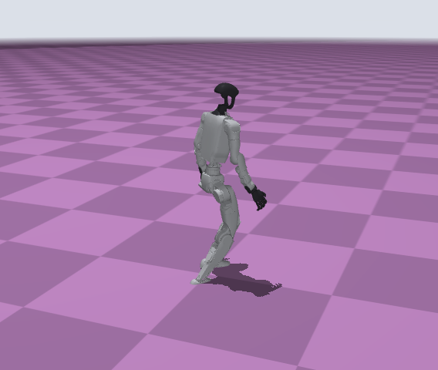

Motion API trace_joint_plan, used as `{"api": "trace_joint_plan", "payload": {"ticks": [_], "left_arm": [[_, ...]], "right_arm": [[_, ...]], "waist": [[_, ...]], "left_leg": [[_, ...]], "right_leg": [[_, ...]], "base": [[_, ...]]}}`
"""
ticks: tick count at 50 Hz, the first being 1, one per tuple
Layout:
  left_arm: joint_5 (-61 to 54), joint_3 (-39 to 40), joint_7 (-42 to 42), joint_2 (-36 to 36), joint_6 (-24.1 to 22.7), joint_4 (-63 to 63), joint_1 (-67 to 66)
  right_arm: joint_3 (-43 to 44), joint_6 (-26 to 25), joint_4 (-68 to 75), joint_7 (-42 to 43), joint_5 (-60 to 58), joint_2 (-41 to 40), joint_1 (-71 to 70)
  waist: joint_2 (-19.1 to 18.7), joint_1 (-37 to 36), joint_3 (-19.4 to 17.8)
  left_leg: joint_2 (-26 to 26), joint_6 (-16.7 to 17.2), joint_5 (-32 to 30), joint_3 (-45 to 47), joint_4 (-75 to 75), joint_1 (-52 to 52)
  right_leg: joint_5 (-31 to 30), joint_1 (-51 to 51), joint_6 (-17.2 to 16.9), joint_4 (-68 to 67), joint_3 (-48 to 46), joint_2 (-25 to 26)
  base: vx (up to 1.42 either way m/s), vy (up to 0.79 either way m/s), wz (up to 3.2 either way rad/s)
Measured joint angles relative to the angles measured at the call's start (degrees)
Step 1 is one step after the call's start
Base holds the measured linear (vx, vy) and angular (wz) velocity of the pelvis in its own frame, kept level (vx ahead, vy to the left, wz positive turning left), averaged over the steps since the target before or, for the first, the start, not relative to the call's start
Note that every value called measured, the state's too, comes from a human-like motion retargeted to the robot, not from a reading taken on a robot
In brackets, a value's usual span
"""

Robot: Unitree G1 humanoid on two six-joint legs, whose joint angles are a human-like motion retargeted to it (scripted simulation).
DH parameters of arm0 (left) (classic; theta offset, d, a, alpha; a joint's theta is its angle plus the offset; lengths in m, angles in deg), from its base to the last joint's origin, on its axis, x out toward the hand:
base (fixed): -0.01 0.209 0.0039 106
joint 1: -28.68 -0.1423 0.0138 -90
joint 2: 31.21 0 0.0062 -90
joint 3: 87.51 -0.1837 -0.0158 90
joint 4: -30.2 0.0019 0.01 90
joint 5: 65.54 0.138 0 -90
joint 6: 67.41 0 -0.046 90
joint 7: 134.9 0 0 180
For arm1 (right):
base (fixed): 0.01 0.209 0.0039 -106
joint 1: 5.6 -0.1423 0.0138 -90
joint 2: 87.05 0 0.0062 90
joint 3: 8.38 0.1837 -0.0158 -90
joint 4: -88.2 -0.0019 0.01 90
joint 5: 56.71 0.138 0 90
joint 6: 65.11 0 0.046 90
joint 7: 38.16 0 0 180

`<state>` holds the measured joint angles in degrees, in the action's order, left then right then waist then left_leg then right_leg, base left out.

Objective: Walk

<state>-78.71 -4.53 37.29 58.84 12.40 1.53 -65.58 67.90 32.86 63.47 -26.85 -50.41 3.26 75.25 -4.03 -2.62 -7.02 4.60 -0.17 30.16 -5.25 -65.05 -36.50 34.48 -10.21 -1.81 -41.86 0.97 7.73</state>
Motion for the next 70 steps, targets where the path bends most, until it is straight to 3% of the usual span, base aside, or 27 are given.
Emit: {"api": "trace_joint_plan", "payload": {"ticks": [3, 5, 7, 13, 15, 17, 21, 25, 30, 35, 38, 43, 48, 53, 57, 61, 66, 70], "left_arm": [[-0.9, 0.9, 0.2, -0.1, 0.6, 3.0, -0.6], [-1.2, 1.4, 0.1, -0.5, 1.0, 4.5, -1.7], [-1.6, 2.1, 0.6, -0.5, 1.4, 6.7, -1.9], [-1.5, 2.2, 2.8, -2.3, 3.3, 10.4, -2.9], [-1.3, 1.7, 4.1, -2.2, 4.1, 11.0, -0.9], [-0.9, 0.3, 4.3, -2.9, 4.4, 10.8, -0.3], [-0.5, -2.2, 4.9, -3.3, 4.4, 9.0, 3.6], [-0.4, -5.0, 5.0, -2.8, 2.9, 5.4, 6.7], [-1.2, -7.2, 5.2, -1.6, 0.4, -0.6, 9.5], [-2.3, -7.9, 4.3, -1.7, -1.1, -5.3, 9.2], [-2.8, -7.6, 3.7, -1.7, 0.0, -7.5, 9.3], [-1.5, -6.5, 3.3, -2.6, 2.2, -5.3, 8.5], [-0.1, -5.6, 4.8, -3.2, 3.0, -0.4, 4.5], [0.6, -4.3, 6.1, -3.5, 3.9, 4.7, 0.9], [0.8, -3.0, 6.1, -3.4, 4.4, 7.8, -1.1], [0.4, -1.7, 5.8, -3.8, 5.1, 9.3, -3.1], [-0.3, -0.8, 7.2, -3.0, 5.7, 9.3, -2.3], [0.0, -2.0, 7.9, -2.8, 5.6, 7.5, -1.3]], "right_arm": [[-0.2, 0.0, -1.0, 0.2, -0.6, 0.5, 0.1], [-0.5, 0.0, -1.3, 0.3, -1.0, 0.5, 0.6], [-0.8, -0.3, -1.3, 0.2, -0.9, 0.3, 0.8], [-1.7, -1.3, 0.5, -3.0, -0.4, -2.1, 3.4], [-1.7, -1.8, 1.6, -4.9, -0.3, -2.4, 2.5], [-2.0, -2.0, 2.3, -5.3, -0.6, -2.9, 3.6], [-2.3, -2.6, 4.4, -6.5, -1.3, -2.8, 3.9], [-2.3, -3.4, 7.1, -7.2, -1.2, -2.7, 5.2], [-1.3, -4.0, 10.5, -7.8, 0.3, -2.5, 7.0], [-0.9, -4.2, 10.5, -7.0, 1.5, -2.2, 9.6], [-0.1, -4.4, 9.0, -6.2, 1.6, -1.1, 8.8], [0.9, -4.0, 5.8, -4.5, 1.5, -0.1, 5.8], [1.4, -2.9, 0.9, -3.8, 2.8, 0.5, 4.1], [1.0, -2.2, -2.7, -4.0, 3.1, 1.1, 3.1], [0.7, -2.3, -3.3, -4.1, 2.7, 0.9, 2.5], [0.4, -2.6, -2.2, -4.4, 2.6, -0.6, 3.6], [-0.1, -3.3, 1.0, -7.9, 2.6, -2.9, 2.8], [-0.8, -3.6, 2.3, -10.2, 2.0, -3.8, 2.8]], "waist": [[3.0, 0.5, 2.4], [3.7, 0.7, 3.1], [7.0, 1.5, 3.8], [13.1, 5.0, 4.5], [13.3, 6.1, 4.1], [13.6, 7.9, 4.2], [10.2, 10.5, 3.9], [6.3, 12.4, 4.3], [0.5, 11.8, 5.1], [-1.8, 10.4, 5.7], [-4.0, 9.4, 4.3], [-3.1, 7.8, 3.2], [-1.0, 6.3, 3.4], [2.5, 6.7, 6.4], [5.1, 6.9, 7.6], [7.6, 7.0, 8.6], [11.7, 7.5, 8.0], [12.6, 8.6, 8.1]], "left_leg": [[5.8, 0.7, -3.4, -0.1, 19.6, 0.4], [7.9, 0.6, -3.7, -0.1, 23.4, 0.0], [11.9, -0.6, -7.2, 0.8, 30.3, 4.0], [20.0, -4.5, -4.3, 1.3, 25.6, 8.8], [20.0, -5.0, -4.1, -0.8, 29.9, 14.0], [20.4, -5.0, -2.1, -1.8, 28.9, 16.7], [15.5, -3.2, -1.0, -4.7, 33.6, 25.7], [9.3, -1.0, 1.6, -4.1, 30.5, 29.7], [0.7, 3.2, 1.9, -3.0, 17.3, 29.3], [-3.6, 5.8, -2.5, -1.2, -3.4, 25.0], [-8.3, 4.9, -3.7, -0.3, -15.7, 20.4], [-10.3, -1.4, 1.8, 2.3, -20.4, 11.1], [-5.9, -2.3, 4.7, 3.9, -3.6, 5.7], [3.2, 0.4, -2.4, 2.9, 23.7, 4.8], [8.1, 0.3, -7.1, 2.6, 32.1, 6.4], [11.2, -1.8, -6.4, 4.1, 24.1, 4.9], [14.9, -4.8, -4.1, 5.1, 22.9, 8.7], [15.7, -5.4, -2.7, 5.1, 23.1, 10.6]], "right_leg": [[2.1, 0.7, -0.9, 0.1, -0.2, -4.7], [3.8, 0.7, -1.1, -3.4, -0.1, -5.6], [4.3, 1.1, -2.4, -8.1, 0.7, -9.7], [-10.1, -5.3, -8.9, -34.0, 2.3, -16.8], [-12.8, -10.1, -8.4, -39.4, 2.9, -17.3], [-10.4, -14.1, -7.0, -42.1, 2.9, -18.8], [-6.6, -21.2, -3.7, -34.8, 1.8, -16.3], [-6.8, -25.1, -3.5, -20.5, 1.8, -10.4], [-13.0, -24.7, -4.9, -4.3, 2.2, -0.4], [-12.9, -24.5, -3.2, -8.8, 1.1, 4.0], [-9.6, -21.6, -0.3, -10.2, -0.7, 6.7], [-4.1, -15.3, 1.4, -11.1, -0.2, 6.0], [-3.2, -6.7, 0.4, -6.2, 1.8, 3.4], [-1.8, -1.9, -1.1, -1.4, 3.6, -1.3], [1.3, 0.4, -1.7, -4.4, 4.9, -3.8], [1.8, 0.3, -3.8, -14.2, 5.1, -5.8], [-7.0, -2.7, -9.6, -28.9, 4.7, -10.1], [-9.1, -8.8, -9.9, -36.8, 3.2, -13.8]], "base": [[0.49, 0.07, 0.36], [0.51, 0.07, 0.38], [0.56, 0.05, 0.48], [0.6, -0.01, 0.43], [0.66, -0.07, 0.25], [0.69, -0.09, 0.26], [0.73, -0.12, 0.16], [0.71, -0.14, 0.15], [0.65, -0.13, -0.09], [0.61, -0.11, 0.0], [0.61, -0.1, 0.1], [0.59, -0.09, 0.2], [0.59, -0.04, 0.05], [0.56, 0.0, 0.12], [0.49, 0.02, 0.05], [0.44, 0.02, 0.03], [0.4, 0.0, 0.01], [0.35, -0.01, 0.07]]}}
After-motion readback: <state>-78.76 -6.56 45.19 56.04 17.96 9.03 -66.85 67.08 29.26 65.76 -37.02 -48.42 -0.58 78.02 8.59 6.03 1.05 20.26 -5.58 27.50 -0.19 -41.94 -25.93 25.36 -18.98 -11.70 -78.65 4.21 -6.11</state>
